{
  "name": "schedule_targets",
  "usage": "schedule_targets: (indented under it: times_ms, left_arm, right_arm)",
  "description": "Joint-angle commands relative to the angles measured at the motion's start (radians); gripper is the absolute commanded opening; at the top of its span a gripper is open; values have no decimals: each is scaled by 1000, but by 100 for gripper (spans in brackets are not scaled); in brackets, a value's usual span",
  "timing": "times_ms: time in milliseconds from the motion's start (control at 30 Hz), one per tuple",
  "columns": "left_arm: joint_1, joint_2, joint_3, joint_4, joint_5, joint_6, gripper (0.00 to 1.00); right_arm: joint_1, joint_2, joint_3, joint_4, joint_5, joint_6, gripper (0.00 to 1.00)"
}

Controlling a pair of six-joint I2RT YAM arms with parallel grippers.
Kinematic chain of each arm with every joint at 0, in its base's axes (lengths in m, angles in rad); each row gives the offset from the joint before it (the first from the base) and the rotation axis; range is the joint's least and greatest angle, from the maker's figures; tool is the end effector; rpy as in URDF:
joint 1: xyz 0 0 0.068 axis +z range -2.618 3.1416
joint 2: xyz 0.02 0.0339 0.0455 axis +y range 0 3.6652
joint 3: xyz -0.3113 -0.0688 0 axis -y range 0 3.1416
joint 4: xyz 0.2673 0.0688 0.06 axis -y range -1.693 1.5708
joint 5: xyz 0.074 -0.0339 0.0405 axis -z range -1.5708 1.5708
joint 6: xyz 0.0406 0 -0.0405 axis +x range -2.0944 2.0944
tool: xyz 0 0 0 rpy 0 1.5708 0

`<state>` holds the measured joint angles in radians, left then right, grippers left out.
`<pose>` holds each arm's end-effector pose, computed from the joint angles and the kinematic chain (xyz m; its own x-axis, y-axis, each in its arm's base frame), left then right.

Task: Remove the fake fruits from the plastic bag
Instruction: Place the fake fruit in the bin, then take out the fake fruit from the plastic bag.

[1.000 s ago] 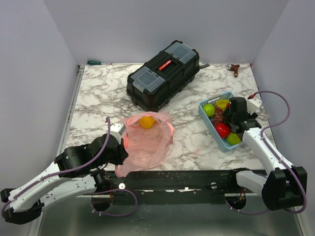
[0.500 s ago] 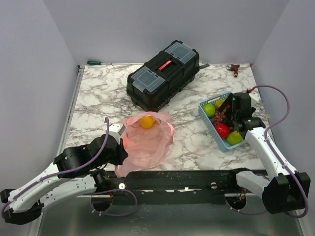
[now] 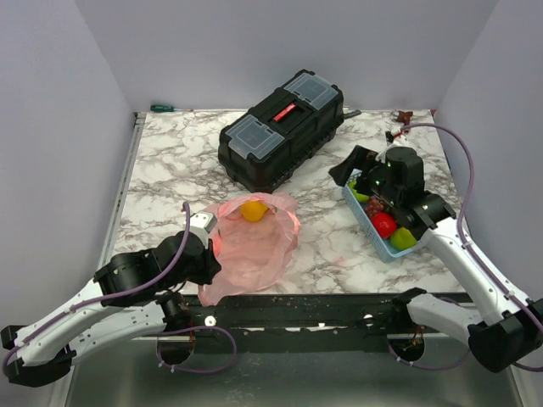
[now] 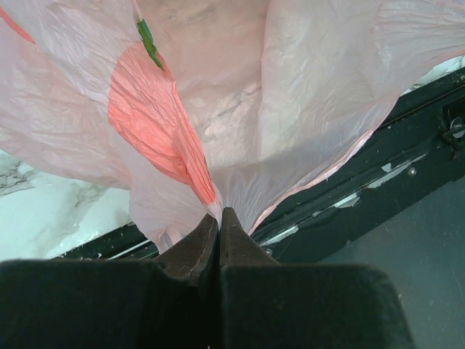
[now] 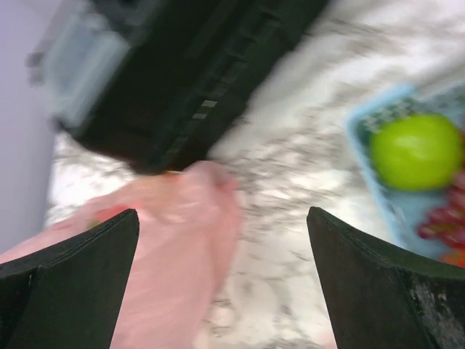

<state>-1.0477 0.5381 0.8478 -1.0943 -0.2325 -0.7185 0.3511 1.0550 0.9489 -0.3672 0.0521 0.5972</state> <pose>0.0427 -0.0554 0.3315 -0.7670 0.0478 -0.6399 0.3409 0.8752 -0.3433 0.2266 0.0808 0.3634 -0.5226 0.4066 -0.7494 -0.0073 0.8768 0.4809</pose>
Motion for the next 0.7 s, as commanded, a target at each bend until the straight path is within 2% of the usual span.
schedule_targets:
  times_ms: [0,300,500,667]
  left_arm:
    - [-2,9,-7,4,-15,4,0]
    - [-1,7,-6,-2,-27,-7,0]
    - [-2,7,-6,-7,-34,-15,0]
    - [-1,-15,-6,-9,-41,-19,0]
  right_arm:
    - [139,11,151,34,-44,-5,100]
    - [586,68,317,114,86,-53,100]
    - [915,201,404,143,210,-244,100]
    - [1112,317,432,112,517,-395,99]
